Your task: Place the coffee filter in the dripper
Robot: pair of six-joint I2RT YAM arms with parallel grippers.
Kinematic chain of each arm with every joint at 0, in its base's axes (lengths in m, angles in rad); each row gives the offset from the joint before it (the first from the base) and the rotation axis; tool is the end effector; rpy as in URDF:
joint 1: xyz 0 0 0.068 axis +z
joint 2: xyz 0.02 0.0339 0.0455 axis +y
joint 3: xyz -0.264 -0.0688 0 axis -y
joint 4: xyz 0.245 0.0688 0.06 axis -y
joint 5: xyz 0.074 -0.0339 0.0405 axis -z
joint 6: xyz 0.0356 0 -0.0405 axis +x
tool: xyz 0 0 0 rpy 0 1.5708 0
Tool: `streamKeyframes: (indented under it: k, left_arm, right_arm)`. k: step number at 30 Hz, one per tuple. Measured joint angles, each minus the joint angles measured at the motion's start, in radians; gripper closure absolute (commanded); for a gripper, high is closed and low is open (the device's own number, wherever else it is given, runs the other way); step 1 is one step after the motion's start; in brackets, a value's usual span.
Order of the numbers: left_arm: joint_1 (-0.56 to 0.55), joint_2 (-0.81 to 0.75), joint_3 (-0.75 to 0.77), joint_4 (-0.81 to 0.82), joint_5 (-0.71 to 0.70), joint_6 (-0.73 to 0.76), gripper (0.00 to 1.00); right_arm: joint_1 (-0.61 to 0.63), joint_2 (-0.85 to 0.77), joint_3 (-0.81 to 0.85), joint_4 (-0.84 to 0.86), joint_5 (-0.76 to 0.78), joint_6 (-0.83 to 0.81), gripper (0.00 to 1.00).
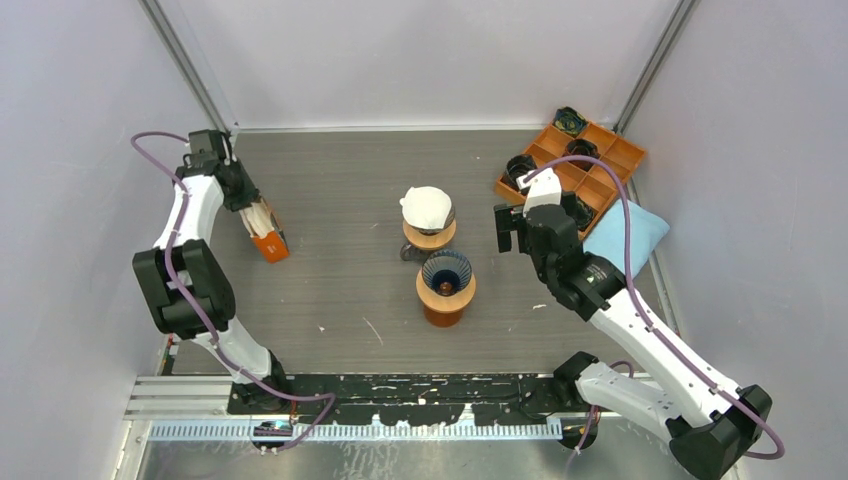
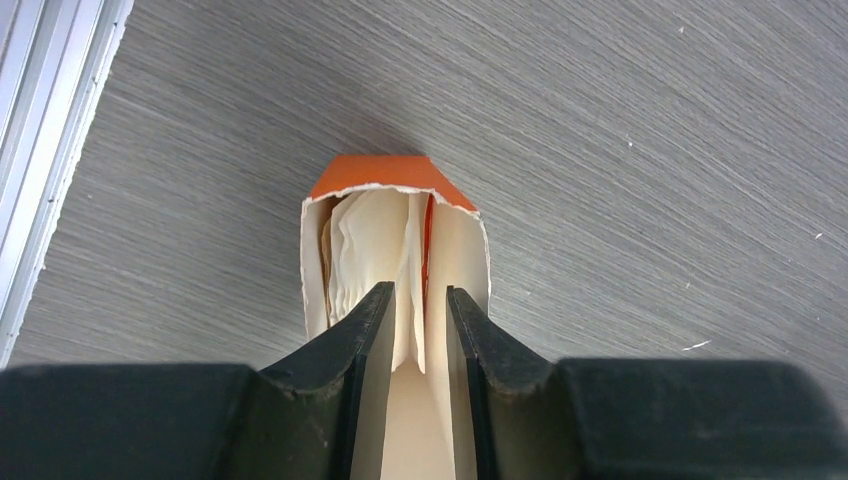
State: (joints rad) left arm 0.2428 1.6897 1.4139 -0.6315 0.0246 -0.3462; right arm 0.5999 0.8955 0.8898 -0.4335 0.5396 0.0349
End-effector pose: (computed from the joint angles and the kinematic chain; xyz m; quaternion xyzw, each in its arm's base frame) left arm 0.3602 0.0883 0.2803 -0.2706 0.9059 -0.0284 0.3246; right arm 0.1712 0.0949 0.3337 -0.0896 0.8212 -0.0525 0.5611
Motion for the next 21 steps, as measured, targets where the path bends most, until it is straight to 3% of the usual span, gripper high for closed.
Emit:
streamKeyframes:
  k: [13, 21]
  left_arm:
    - [0.000, 0.067, 0.030, 0.003, 0.003, 0.023, 0.74]
    - [0.000, 0.094, 0.030, 0.002, 0.006, 0.033, 0.80]
  right_arm:
    - [-0.024, 0.019, 0.000, 0.001, -0.028, 0.000, 0.00]
    - [-0.035, 0.022, 0.000, 0.001, -0.045, 0.000, 0.00]
